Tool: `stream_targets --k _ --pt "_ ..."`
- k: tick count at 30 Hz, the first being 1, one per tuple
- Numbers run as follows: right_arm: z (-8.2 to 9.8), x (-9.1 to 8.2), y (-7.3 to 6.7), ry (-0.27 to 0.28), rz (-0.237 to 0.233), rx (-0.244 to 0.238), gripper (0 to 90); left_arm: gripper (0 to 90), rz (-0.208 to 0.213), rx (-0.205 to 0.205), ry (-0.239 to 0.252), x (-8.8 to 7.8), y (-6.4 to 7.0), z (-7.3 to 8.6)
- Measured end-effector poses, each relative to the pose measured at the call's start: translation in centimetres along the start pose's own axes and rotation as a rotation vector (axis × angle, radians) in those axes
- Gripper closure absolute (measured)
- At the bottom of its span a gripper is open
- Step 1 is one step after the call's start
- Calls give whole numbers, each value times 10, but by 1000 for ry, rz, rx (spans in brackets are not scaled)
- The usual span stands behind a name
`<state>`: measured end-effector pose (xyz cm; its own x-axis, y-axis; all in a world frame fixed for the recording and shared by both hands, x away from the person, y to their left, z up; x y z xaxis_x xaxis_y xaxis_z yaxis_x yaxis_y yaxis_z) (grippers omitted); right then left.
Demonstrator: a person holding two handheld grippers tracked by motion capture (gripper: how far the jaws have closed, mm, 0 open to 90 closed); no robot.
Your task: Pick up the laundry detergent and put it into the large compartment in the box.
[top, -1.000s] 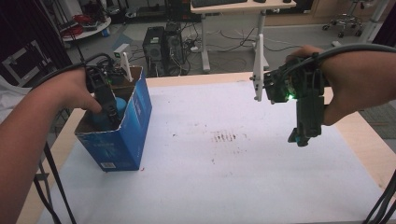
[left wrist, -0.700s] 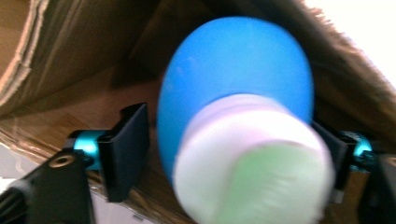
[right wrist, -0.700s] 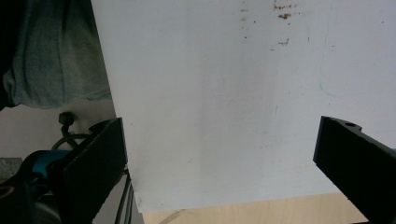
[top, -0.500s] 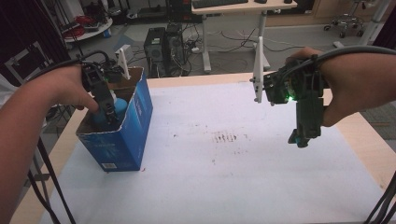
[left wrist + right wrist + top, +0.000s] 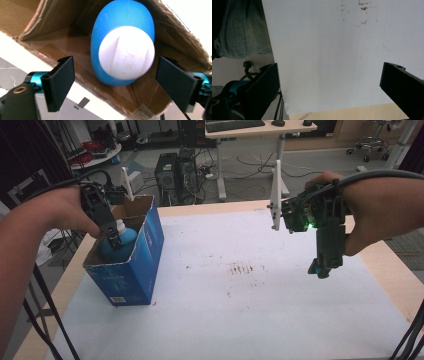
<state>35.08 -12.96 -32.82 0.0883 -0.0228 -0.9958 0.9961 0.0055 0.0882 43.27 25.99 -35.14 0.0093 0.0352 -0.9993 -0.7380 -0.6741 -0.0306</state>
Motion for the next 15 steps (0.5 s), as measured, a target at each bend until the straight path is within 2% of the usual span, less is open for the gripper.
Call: stream_targets --k 2,9,10,15 --pt "0 -1 -1 2 0 0 18 120 -11 3 1 -7 0 1" --pt "1 -3 0 7 0 4 18 120 -27 12 11 -26 2 3" --pt "2 -4 0 9 2 6 18 120 -24 22 16 -33 4 3" --pt "1 -5 1 9 3 2 18 120 -2 54 19 -46 15 2"
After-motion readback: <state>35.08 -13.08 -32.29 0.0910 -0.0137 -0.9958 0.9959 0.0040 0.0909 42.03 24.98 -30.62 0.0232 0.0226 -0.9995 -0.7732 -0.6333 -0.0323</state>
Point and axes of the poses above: each handheld gripper's, and its own axes: x roughly forward along the jaws, z roughly out of its underside, y roughly to its right, the point moved 10 cm from there along x, roughly forward along the jaws, and after that the axes turned 1 degree about -x, right-handed, at the moved point
